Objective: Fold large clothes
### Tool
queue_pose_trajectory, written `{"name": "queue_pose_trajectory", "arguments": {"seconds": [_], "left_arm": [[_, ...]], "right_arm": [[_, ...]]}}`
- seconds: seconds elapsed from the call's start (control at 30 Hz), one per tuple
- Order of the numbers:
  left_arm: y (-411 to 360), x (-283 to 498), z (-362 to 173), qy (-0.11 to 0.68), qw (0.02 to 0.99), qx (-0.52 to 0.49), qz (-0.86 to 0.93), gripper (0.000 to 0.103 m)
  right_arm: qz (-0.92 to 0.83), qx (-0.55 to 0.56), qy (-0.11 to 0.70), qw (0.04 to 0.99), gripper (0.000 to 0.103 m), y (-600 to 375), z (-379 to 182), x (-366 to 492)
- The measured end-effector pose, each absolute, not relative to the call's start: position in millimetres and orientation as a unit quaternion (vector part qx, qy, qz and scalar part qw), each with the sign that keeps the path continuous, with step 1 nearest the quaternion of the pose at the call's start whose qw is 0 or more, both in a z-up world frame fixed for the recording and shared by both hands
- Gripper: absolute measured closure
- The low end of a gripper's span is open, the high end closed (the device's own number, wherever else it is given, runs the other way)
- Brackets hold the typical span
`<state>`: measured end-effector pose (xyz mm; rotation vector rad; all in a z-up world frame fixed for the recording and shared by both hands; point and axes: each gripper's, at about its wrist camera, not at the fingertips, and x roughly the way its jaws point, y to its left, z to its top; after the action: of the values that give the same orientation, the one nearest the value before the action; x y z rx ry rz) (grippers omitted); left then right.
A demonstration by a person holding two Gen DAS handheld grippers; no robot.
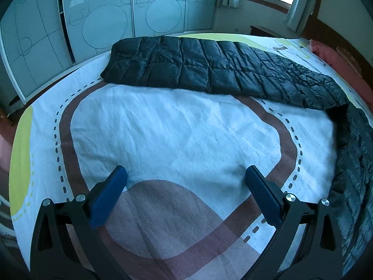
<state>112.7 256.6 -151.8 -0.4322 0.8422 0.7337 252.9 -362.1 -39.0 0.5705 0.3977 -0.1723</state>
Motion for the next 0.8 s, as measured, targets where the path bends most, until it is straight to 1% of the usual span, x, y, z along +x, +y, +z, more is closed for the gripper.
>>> {"name": "queue_pose_trajectory", "arguments": {"seconds": [0.1,0.2,0.4,0.57,0.6,0.73,0.8], "left_arm": [[256.9,112.7,-152.6,0.393,0.828,-0.203,0.345,0.002],[253.8,110.5,-153.1,0.391,0.829,-0.203,0.345,0.002],[253.5,108.2,-153.1,0.384,0.832,-0.207,0.343,0.002],[253.4,107.6,-153.1,0.384,0.832,-0.207,0.343,0.002],[253.5,107.8,-152.9,0.384,0.832,-0.207,0.343,0.002],[253.6,107.7,-153.1,0.384,0.832,-0.205,0.344,0.002],[253.2,107.5,-153.2,0.384,0.832,-0.203,0.345,0.002]], "right_arm": [[-0.043,0.248,0.220,0.942,0.086,-301.4,-41.0,273.9],[0.000,0.211,0.252,0.945,0.086,-231.8,-45.8,312.2],[0.065,0.157,0.302,0.938,0.086,-125.2,-60.8,354.5],[0.099,0.107,0.339,0.929,0.086,-54.2,-81.6,368.8],[0.103,0.099,0.344,0.928,0.086,-43.8,-88.3,359.4],[0.114,0.076,0.391,0.910,0.086,-13.3,-117.6,370.4],[0.120,0.056,0.415,0.900,0.077,-1.5,-133.8,375.3]]}}
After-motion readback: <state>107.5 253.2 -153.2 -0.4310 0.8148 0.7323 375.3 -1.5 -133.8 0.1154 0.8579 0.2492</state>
